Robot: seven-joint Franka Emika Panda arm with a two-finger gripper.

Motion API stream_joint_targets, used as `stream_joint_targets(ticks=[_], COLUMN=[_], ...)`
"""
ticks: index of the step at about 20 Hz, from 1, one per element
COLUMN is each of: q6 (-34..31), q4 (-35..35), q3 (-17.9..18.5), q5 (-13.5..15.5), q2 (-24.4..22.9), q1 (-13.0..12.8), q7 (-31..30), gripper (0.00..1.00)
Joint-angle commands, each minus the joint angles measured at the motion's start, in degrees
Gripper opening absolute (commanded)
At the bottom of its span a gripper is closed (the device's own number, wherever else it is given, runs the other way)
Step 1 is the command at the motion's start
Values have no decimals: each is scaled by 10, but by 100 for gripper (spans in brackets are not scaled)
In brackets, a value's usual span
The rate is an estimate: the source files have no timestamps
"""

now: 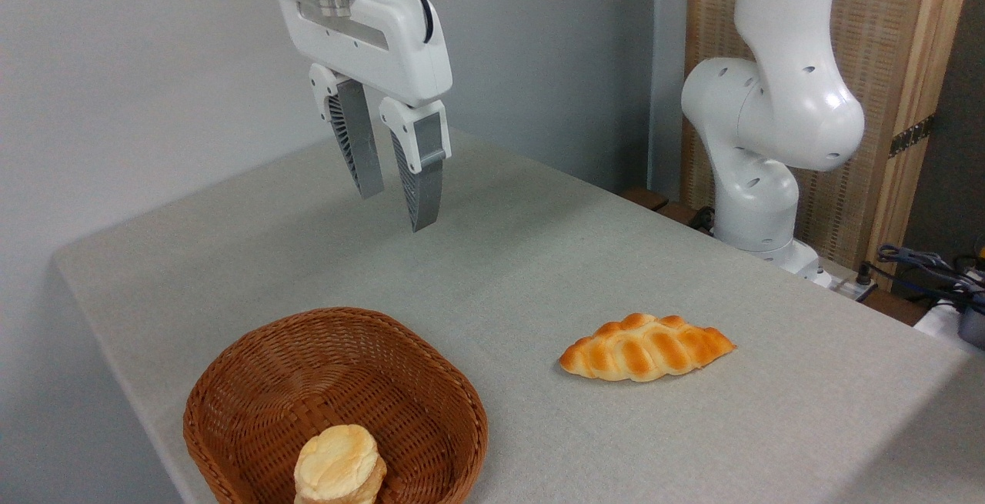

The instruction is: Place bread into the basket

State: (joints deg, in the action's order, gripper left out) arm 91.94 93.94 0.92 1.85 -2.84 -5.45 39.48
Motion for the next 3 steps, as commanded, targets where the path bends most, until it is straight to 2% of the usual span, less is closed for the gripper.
stream_joint_targets(ticks=[1, 3], q6=[-20, -20], q4=[-17, -17], q3=[3, 3], q5=[9, 8], q2=[9, 10], q1=[-2, -2], q7=[-2, -2], gripper=[100, 100])
